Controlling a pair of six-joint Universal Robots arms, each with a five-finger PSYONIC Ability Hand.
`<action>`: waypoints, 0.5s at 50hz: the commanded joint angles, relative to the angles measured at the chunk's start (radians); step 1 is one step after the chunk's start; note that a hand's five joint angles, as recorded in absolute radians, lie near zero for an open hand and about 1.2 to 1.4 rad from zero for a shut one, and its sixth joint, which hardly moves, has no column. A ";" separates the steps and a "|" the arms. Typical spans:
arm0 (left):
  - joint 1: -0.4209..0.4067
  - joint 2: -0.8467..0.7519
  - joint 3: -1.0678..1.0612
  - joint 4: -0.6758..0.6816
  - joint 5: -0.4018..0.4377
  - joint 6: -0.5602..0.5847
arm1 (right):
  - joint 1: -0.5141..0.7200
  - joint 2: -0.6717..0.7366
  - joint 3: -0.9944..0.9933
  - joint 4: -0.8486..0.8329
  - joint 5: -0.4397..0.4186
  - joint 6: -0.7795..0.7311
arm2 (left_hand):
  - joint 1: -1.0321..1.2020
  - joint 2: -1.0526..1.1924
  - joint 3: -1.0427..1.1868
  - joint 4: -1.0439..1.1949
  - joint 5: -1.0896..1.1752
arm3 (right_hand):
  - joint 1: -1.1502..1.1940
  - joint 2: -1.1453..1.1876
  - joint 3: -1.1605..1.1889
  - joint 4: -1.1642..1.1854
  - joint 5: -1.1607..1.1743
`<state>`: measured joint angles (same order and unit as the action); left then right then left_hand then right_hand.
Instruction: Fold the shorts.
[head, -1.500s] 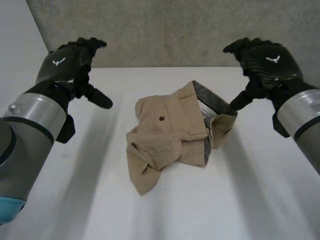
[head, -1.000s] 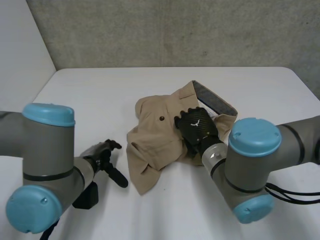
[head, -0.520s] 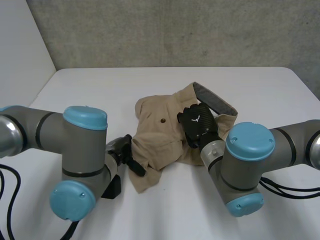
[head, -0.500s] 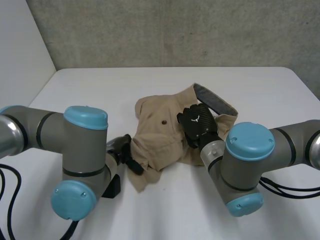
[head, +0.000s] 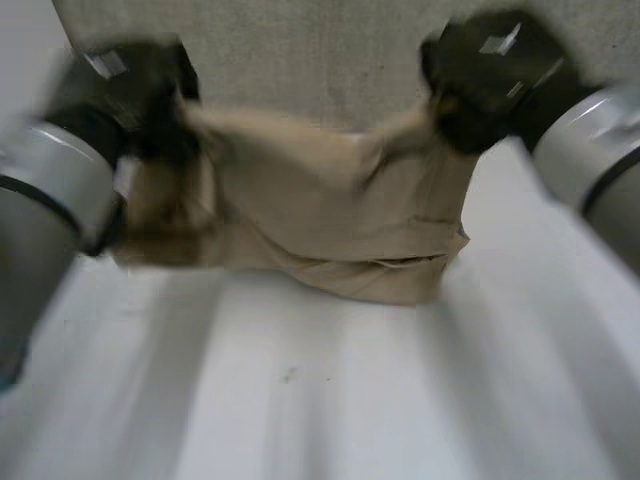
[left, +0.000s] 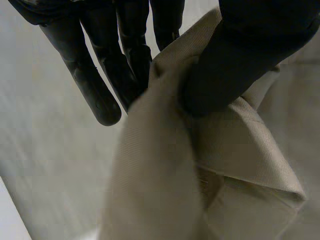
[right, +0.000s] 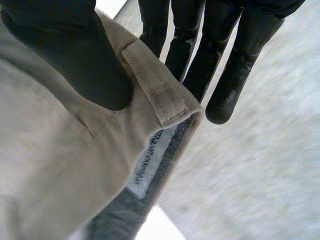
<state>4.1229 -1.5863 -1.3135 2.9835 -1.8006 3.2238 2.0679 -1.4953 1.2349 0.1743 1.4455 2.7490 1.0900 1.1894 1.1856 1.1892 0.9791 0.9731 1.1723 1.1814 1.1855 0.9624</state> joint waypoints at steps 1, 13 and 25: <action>0.028 0.213 0.045 0.026 0.017 0.073 | -0.084 -0.218 -0.041 0.024 -0.002 -0.002 | 0.306 0.207 0.211 0.207 0.243 | 0.423 0.224 0.215 0.211 0.259; 0.071 -0.048 -0.012 0.003 0.089 0.070 | -0.071 0.038 -0.022 0.071 -0.020 -0.002 | 0.306 0.207 0.211 0.207 0.243 | 0.423 0.224 0.215 0.211 0.259; 0.109 -0.518 0.284 0.090 0.098 0.111 | -0.052 0.389 -0.113 -0.223 0.033 0.008 | 0.306 0.207 0.211 0.207 0.243 | 0.423 0.224 0.215 0.211 0.259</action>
<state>4.2026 -1.8840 -1.2243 3.0049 -1.6990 3.3016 2.0112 -1.2644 1.1827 0.1746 1.4340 2.7507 1.1050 1.1919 1.1874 1.1933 0.9909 0.9732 1.1723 1.1828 1.1876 0.9677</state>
